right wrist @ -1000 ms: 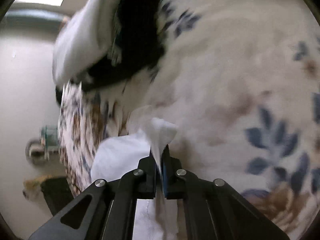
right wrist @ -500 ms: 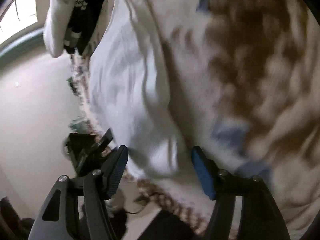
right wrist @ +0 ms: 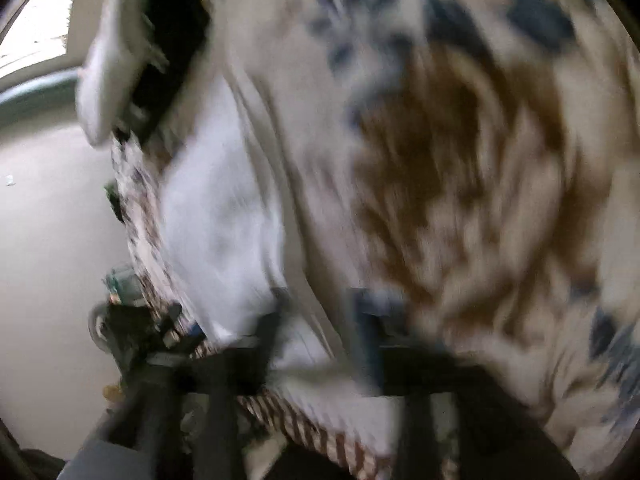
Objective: Fold small clothes
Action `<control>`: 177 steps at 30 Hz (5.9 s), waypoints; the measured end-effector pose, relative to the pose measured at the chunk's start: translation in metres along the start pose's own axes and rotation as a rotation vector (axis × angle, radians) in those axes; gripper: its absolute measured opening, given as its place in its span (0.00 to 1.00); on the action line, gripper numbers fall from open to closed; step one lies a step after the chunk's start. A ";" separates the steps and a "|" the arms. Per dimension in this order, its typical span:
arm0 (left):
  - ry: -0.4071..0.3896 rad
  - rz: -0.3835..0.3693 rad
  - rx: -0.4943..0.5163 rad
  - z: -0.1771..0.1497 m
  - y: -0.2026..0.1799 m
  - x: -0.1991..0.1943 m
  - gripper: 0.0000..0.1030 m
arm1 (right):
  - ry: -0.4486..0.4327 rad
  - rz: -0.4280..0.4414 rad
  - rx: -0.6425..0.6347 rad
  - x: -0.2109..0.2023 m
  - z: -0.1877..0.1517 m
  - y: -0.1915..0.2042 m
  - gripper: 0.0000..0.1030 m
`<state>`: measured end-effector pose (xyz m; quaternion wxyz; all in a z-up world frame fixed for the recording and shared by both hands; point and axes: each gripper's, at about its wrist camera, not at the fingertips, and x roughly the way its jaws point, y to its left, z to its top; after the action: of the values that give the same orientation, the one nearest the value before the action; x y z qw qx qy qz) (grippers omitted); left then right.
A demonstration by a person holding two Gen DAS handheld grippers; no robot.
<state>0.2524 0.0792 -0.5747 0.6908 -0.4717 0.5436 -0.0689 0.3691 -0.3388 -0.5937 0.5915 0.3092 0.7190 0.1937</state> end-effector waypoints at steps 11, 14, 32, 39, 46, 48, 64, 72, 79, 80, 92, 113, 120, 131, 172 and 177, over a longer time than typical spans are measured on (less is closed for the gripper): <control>-0.033 -0.092 0.113 0.017 -0.022 0.032 0.26 | 0.233 0.241 -0.150 0.106 0.038 0.034 0.69; -0.043 -0.120 0.124 0.020 -0.027 0.020 0.18 | 0.200 0.224 -0.215 0.108 0.028 0.050 0.43; -0.111 -0.190 0.412 0.202 -0.209 -0.104 0.17 | -0.185 0.304 -0.270 -0.040 0.049 0.224 0.32; -0.121 -0.091 0.470 0.346 -0.226 -0.072 0.18 | -0.305 0.311 -0.314 -0.018 0.163 0.313 0.32; -0.033 0.054 0.423 0.397 -0.188 -0.025 0.35 | -0.268 0.217 -0.213 0.054 0.254 0.320 0.37; -0.076 0.094 0.431 0.395 -0.186 -0.040 0.45 | -0.277 0.169 -0.171 0.054 0.260 0.313 0.50; -0.169 0.388 0.582 0.294 -0.156 -0.043 0.60 | -0.462 -0.274 -0.452 0.067 0.146 0.364 0.38; -0.258 0.462 0.596 0.273 -0.181 -0.072 0.60 | -0.478 -0.389 -0.400 0.059 0.128 0.361 0.54; -0.329 0.569 0.629 0.232 -0.228 -0.117 0.81 | -0.623 -0.687 -0.371 0.002 0.084 0.387 1.00; -0.332 0.573 0.636 0.226 -0.233 -0.122 0.81 | -0.630 -0.700 -0.368 -0.005 0.078 0.389 1.00; -0.375 0.555 0.680 0.140 -0.294 -0.211 0.81 | -0.754 -0.705 -0.372 -0.113 -0.038 0.438 1.00; -0.549 0.539 0.766 -0.010 -0.359 -0.364 0.82 | -0.947 -0.632 -0.506 -0.280 -0.299 0.508 1.00; -0.598 0.544 0.758 -0.033 -0.362 -0.389 0.82 | -0.992 -0.603 -0.548 -0.314 -0.344 0.521 1.00; -0.643 0.547 0.746 -0.054 -0.361 -0.398 1.00 | -0.996 -0.598 -0.591 -0.331 -0.369 0.525 1.00; -0.678 0.566 0.731 -0.071 -0.362 -0.414 1.00 | -0.981 -0.586 -0.640 -0.332 -0.374 0.528 1.00; -0.681 0.567 0.724 -0.074 -0.361 -0.417 1.00 | -0.983 -0.583 -0.643 -0.330 -0.375 0.531 1.00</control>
<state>0.1759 0.0929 -0.0239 0.9360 -0.0364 0.3374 0.0932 0.1555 -0.1393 0.0741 0.9423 -0.0380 0.3257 0.0669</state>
